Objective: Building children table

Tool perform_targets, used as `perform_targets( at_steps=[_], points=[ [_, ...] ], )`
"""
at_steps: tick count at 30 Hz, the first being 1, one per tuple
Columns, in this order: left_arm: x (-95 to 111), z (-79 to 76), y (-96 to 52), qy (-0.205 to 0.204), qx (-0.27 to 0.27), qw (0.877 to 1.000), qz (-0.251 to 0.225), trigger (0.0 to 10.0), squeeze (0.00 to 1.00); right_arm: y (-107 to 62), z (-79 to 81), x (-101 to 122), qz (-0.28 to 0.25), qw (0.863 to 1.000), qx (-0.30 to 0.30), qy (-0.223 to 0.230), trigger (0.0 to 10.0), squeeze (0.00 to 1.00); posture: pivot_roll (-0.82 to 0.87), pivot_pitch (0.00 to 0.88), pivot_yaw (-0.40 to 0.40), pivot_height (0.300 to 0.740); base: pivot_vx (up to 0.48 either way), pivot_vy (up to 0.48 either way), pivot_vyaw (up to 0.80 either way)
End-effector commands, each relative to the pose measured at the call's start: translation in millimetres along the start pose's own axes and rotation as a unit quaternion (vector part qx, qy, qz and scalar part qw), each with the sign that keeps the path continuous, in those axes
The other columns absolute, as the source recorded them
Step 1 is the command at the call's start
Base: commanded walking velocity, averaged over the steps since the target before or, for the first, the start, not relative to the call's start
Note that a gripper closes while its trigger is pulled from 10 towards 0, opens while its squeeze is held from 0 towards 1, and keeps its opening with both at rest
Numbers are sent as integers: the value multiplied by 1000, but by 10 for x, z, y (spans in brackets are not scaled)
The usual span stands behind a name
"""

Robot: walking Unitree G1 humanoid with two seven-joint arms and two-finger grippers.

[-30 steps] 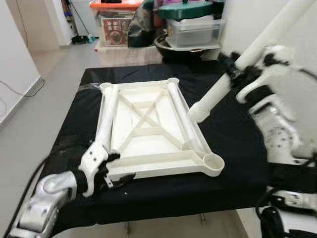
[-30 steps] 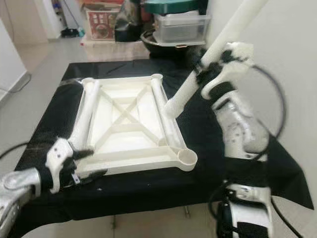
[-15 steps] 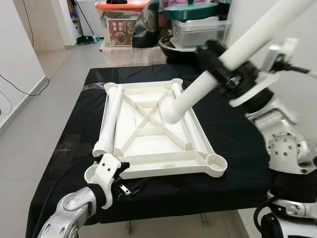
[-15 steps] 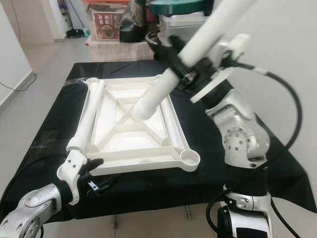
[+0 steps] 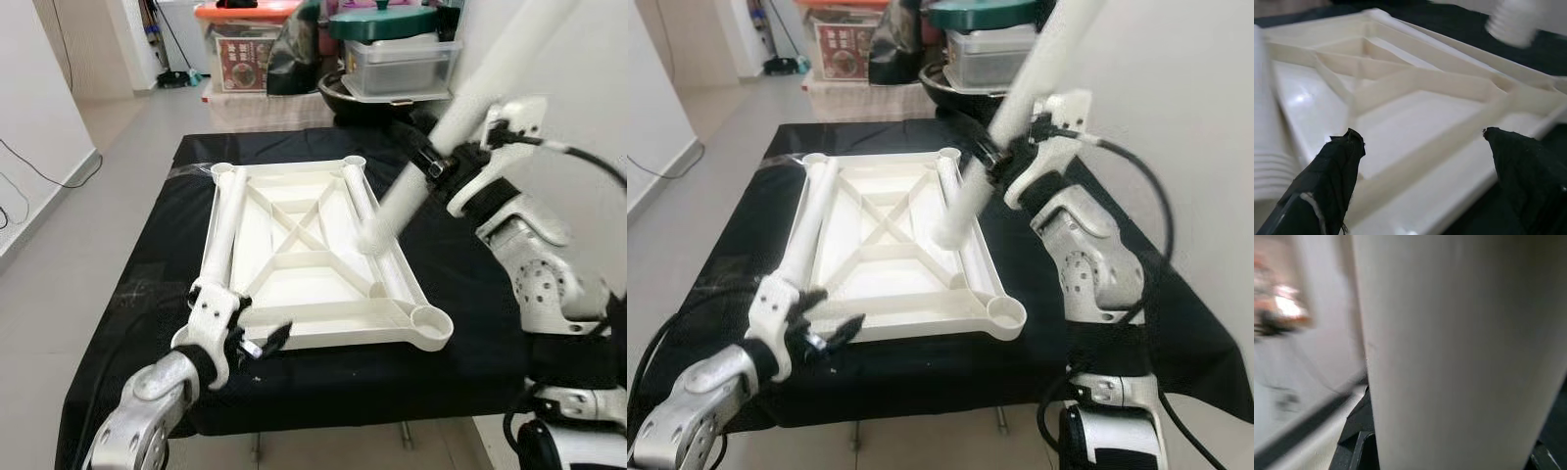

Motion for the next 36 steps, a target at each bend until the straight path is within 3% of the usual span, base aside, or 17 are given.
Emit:
perform_targets(
  at_steps=[1, 3, 4, 5, 8, 9, 11, 13, 16, 17, 20, 21, 26, 31, 32, 36],
  points=[
    [53, 20, -5, 5, 12, 1000, -10, 10000, 0, 18, -17, 0, 8, 1000, -24, -10, 10000, 0, 21, 0, -30, 740, 0, 0, 0],
    [112, 9, 4, 11, 18, 1000, -21, 10000, 0, -8, -95, -58, 32, 996, -83, -27, 10000, 0, 17, 0, -31, 740, 0, 0, 0],
    [112, 9, 4, 11, 18, 1000, -21, 10000, 0, -8, -95, -58, 32, 996, -83, -27, 10000, 0, 17, 0, -31, 740, 0, 0, 0],
    [143, 6, 7, 14, 24, 999, -27, 10000, 0, -39, -163, -65, 43, 989, -133, -44, 10000, 0, 16, 0, -32, 740, 0, 0, 0],
    [163, -4, 11, 4, 29, 999, -30, 10000, 0, -70, -199, -61, 56, 981, -176, -62, 10000, 0, 11, 0, -34, 740, 0, 0, 0],
    [158, -13, 12, 3, 29, 999, -30, 10000, 0, -59, -164, -37, 67, 978, -173, -100, 10000, 0, 10, 0, -34, 740, 0, 0, 0],
    [153, -19, 13, 2, 29, 999, -29, 10000, 0, -40, -127, -27, 75, 976, -162, -125, 10000, 0, 8, 0, -33, 740, 0, 0, 0],
    [153, -19, 16, -2, 34, 999, -30, 10000, 0, 18, -105, 30, 48, 983, -158, -75, 10000, 0, 8, 0, -33, 740, 0, 0, 0],
    [160, -21, 20, -4, 36, 999, -32, 10000, 0, -1, -143, 40, 44, 982, -178, -40, 10000, 0, -2, 0, -31, 740, 0, 0, 0],
    [162, -25, 21, -2, 35, 999, -32, 10000, 0, -18, -133, 4, 58, 983, -173, -37, 10000, 0, -3, 0, -31, 740, 0, 0, 0],
    [169, -41, 29, 0, 36, 999, -34, 10000, 0, -64, -21, 17, 25, 988, -146, -40, 10000, 0, -3, 0, -33, 740, 0, 0, 0],
    [173, -60, 31, 1, 35, 999, -36, 10000, 0, -122, 4, 70, -21, 985, -150, -80, 10000, 0, -3, 0, -33, 740, 0, 0, 0],
    [174, -106, 25, 1, 32, 999, -40, 10000, 0, -222, 56, 73, -66, 981, -148, -110, 10000, 0, 9, 0, -37, 740, 0, 0, 0],
    [151, -184, -1, -11, 27, 999, -39, 10000, 0, -289, 70, 134, -103, 982, -135, -87, 10000, 0, 11, 0, -37, 740, 0, 0, 0],
    [146, -188, -8, -16, 32, 999, -40, 10000, 0, -314, 137, 146, -115, 985, -106, -77, 10000, 0, 13, 0, -38, 740, 0, 0, 0],
    [134, -195, -17, -11, 35, 999, -39, 10000, 0, -327, 163, 91, -113, 987, -96, -58, 10000, 0, 12, 0, -39, 740, 0, 0, 0]
  ],
)
Point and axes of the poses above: a point about 5 cm out from each wrist's last joint towards the gripper, its own y axis pointing out of the wrist towards the gripper, its own x axis along the axis of the wrist's last joint, z = x × y, the point moved 4 cm from there along y, pointing out of the wrist towards the gripper, and after that the axes turned 4 degrees about -y, right-handed, at the moved point
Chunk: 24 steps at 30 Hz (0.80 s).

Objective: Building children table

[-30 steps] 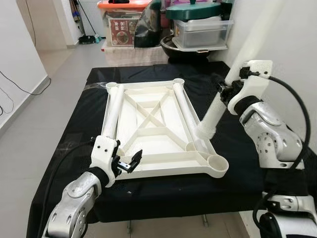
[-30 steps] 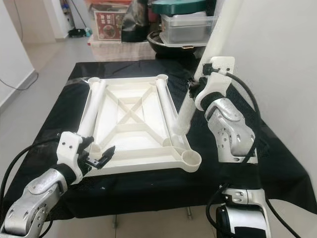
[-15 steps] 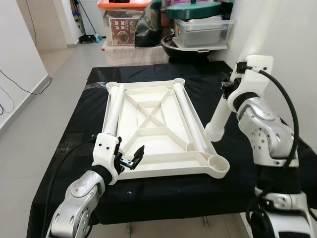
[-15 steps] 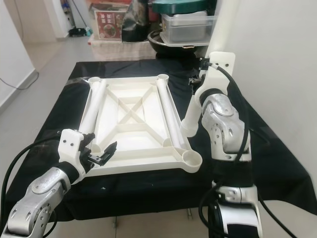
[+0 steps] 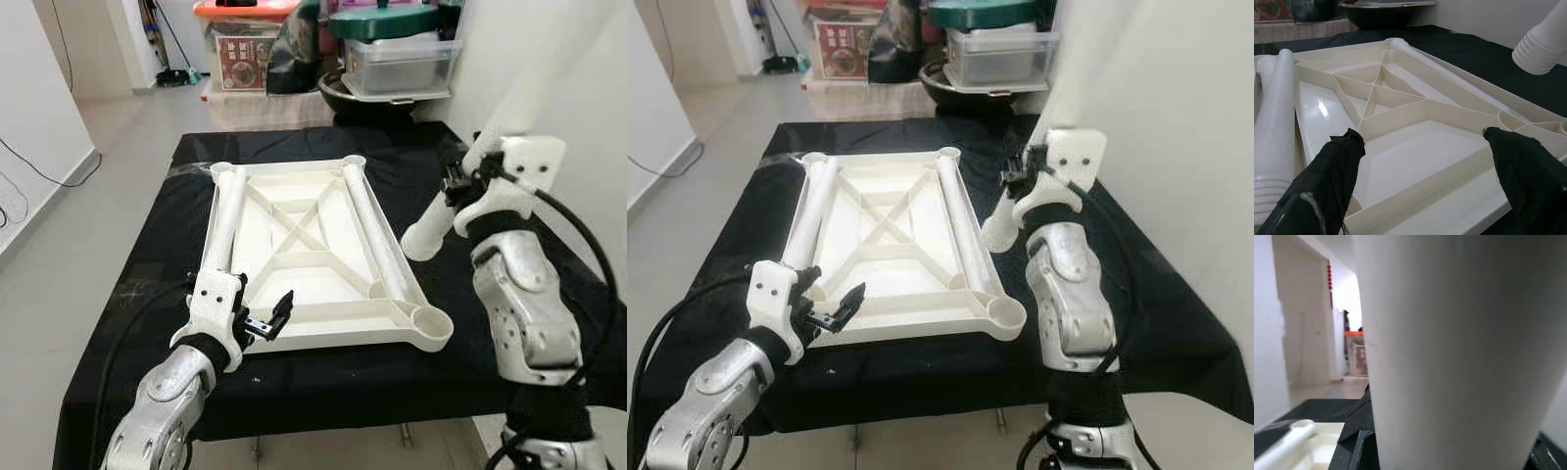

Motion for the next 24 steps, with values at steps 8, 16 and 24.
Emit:
perform_targets(
  at_steps=[8, 16, 24],
  points=[
    [16, -65, 38, 24, 14, 1000, -6, 10000, 0, -167, 107, -204, 42, 997, 16, 65, 10000, 0, 6, 0, -33, 740, 0, 0, 0],
    [190, -39, -115, 97, 23, 995, -26, 10000, 0, -410, 278, -236, 47, 994, 82, 53, 10000, 0, 28, 0, -46, 740, 0, 0, 0],
    [256, 50, -288, 133, 50, 989, -30, 10000, 0, -606, 314, 34, 30, 990, 113, 74, 10000, 0, 24, 0, -58, 740, 0, 0, 0]
  ],
)
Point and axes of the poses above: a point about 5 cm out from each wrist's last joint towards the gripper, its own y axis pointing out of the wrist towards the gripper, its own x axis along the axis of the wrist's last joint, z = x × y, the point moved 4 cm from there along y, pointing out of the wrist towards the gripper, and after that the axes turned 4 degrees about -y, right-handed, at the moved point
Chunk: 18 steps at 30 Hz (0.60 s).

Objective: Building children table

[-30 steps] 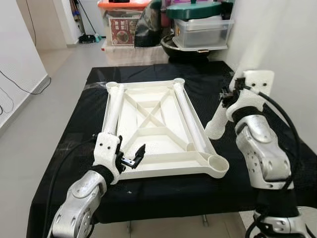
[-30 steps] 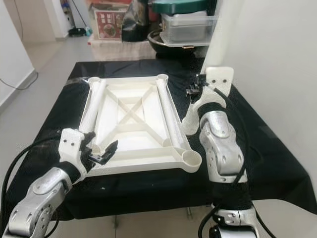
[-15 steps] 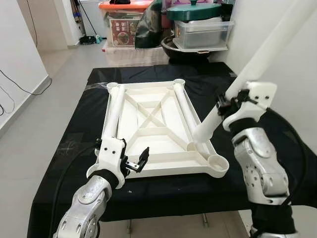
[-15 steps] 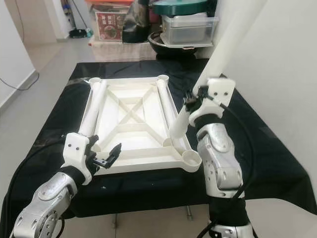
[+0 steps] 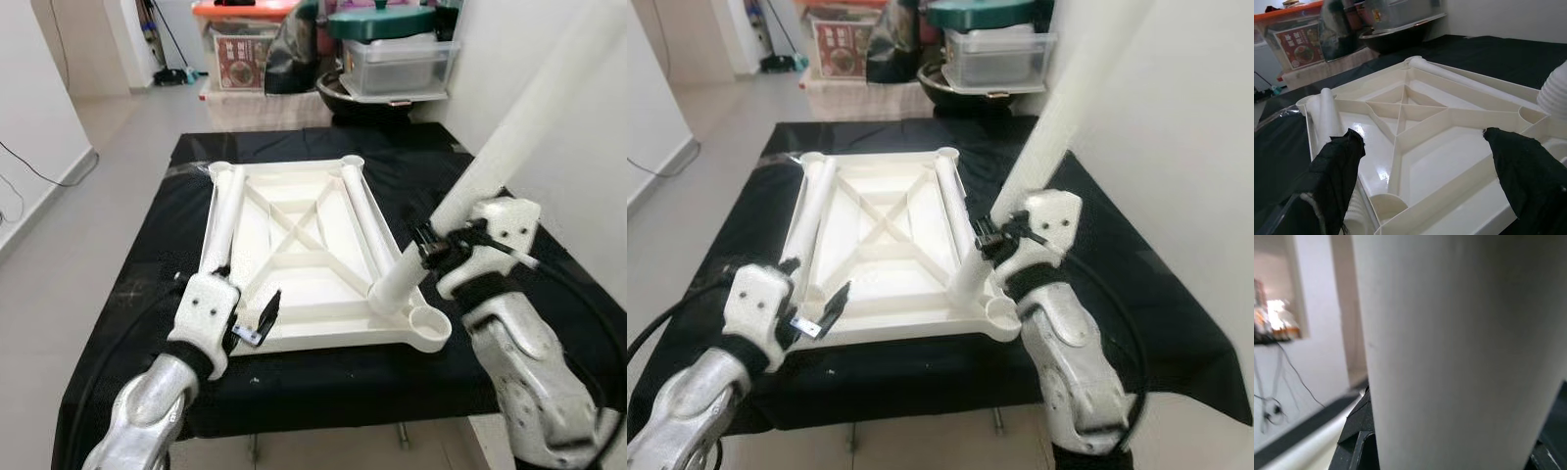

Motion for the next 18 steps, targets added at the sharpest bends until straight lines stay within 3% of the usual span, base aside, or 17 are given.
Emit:
perform_targets(
  at_steps=[1, 7, 18],
  points=[
    [16, 19, -20, 13, 5, 1000, 0, 10000, 0, -25, 32, 23, 2, 1000, 6, 8, 10000, 0, 24, 0, -58, 740, 0, 0, 0],
    [19, -21, 27, 12, 2, 1000, -5, 10000, 0, -82, 15, 34, 3, 1000, -4, 23, 10000, 0, 7, 0, -44, 740, 0, 0, 0],
    [14, -47, 35, 14, -11, 1000, -3, 10000, 0, 14, -112, 135, -17, 1000, -12, 19, 10000, 0, 6, 0, -37, 740, 0, 0, 0]
  ],
)
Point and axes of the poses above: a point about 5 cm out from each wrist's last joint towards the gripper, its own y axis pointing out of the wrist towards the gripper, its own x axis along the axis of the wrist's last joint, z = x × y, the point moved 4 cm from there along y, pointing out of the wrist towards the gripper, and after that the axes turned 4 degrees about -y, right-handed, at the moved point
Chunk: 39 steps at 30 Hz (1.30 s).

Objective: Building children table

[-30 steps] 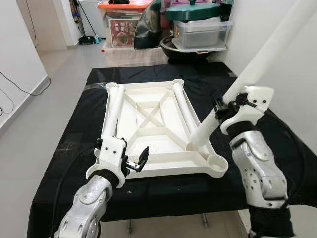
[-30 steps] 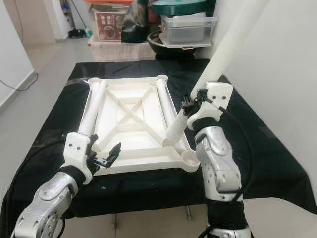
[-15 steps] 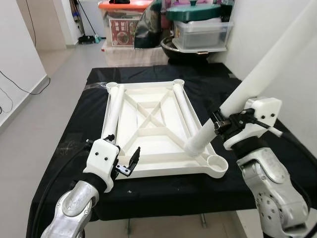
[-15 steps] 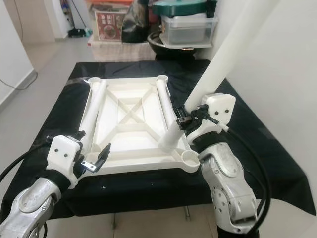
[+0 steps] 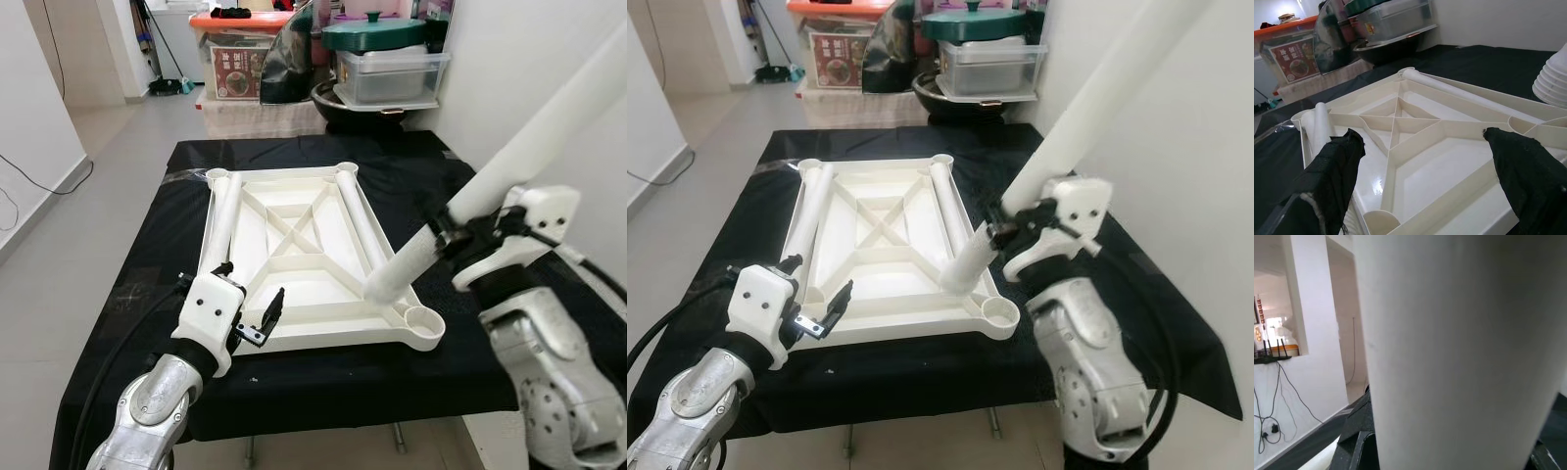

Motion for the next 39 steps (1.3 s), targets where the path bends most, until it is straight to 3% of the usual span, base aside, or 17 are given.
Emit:
perform_targets(
  at_steps=[1, 13, 22, 29, 39],
  points=[
    [-40, 7, -9, 3, -2, 1000, 8, 10000, 0, 16, -32, 4, -3, 1000, -5, 10, 10000, 0, 6, 0, -38, 740, 0, 0, 0],
    [-4, 23, 49, 1, 1, 1000, -3, 10000, 0, 185, 1, -3, -8, 999, -6, 33, 10000, 0, 25, 0, -37, 740, 0, -461, 0],
    [-22, 177, 75, -26, 32, 999, -7, 10000, 0, 288, -70, 12, -4, 999, 14, 30, 10000, 0, 25, 0, -43, 740, 0, 0, 0],
    [-65, 204, 58, -38, 39, 999, 0, 10000, 0, 335, -92, -18, 1, 1000, 11, 29, 10000, 0, 30, 0, -52, 740, 0, 0, 0],
    [-85, 198, 96, -46, 30, 998, 3, 10000, 0, 339, -51, -92, 10, 999, 10, 46, 10000, 0, 22, 0, -41, 740, 0, 425, 0]
  ],
)
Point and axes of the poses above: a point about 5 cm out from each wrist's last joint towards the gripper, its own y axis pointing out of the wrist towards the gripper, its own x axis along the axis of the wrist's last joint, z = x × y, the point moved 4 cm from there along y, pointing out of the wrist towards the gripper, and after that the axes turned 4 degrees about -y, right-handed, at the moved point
